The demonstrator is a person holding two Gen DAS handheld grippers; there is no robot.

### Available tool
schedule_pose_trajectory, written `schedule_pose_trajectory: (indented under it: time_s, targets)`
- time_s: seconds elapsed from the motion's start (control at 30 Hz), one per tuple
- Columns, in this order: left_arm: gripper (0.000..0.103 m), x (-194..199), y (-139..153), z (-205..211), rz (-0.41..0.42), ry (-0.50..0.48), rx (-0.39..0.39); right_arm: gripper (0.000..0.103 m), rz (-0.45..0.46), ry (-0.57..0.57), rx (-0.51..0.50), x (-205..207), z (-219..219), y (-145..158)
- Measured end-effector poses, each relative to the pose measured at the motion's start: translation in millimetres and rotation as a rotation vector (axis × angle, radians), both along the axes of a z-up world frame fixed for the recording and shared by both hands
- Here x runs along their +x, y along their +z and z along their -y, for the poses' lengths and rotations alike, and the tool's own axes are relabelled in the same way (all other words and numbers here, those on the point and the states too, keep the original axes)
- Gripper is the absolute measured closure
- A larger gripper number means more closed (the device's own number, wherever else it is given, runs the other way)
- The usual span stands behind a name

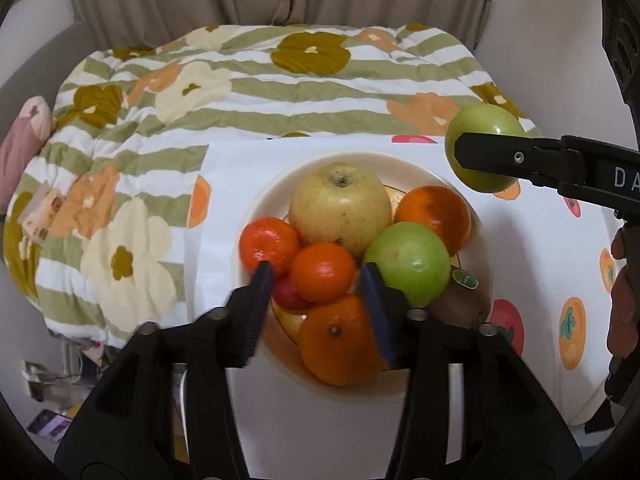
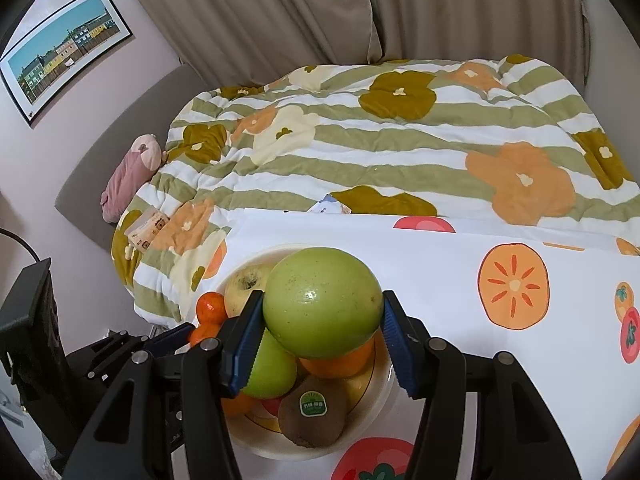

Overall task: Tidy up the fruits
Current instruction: 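Carry the tangerine and green apple over the plate and lower them, then open both tools to release the tangerine and green apple onto the pile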

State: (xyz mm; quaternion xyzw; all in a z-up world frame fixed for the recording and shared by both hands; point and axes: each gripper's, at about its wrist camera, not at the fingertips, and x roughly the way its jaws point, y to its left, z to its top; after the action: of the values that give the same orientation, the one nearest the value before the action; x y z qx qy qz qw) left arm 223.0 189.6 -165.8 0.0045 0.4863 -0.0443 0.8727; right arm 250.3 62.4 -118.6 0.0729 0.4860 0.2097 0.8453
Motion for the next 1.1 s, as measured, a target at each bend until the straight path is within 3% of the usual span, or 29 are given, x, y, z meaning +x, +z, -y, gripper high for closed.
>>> schedule_pose_trajectory:
  time_s: [0.07,0.13,1.03,1.1]
  targets:
    - [0.013,-0.1,2.3,-4.2,0.009,0.015,-0.002,0.050,-0.001,0.002,0.000,2.2,-1.2,0.0]
    - [0.002,-1.7,7.6,-10.3,0.032,0.030,-0.034,0.050,-0.001,0.005,-0.001,3.3,-1.4,0.1]
    - [0.001,5.7,13.4,-40.3,0.041,0.067,-0.038,0.050,-0.097,0.044,0.013,44.5,-23.7,-41.0]
    - [0.001,5.3,13.7,-39.6,0.040,0.068,-0.036,0.046,-0.105,0.036,0.029,44.6,-21.9,-40.8]
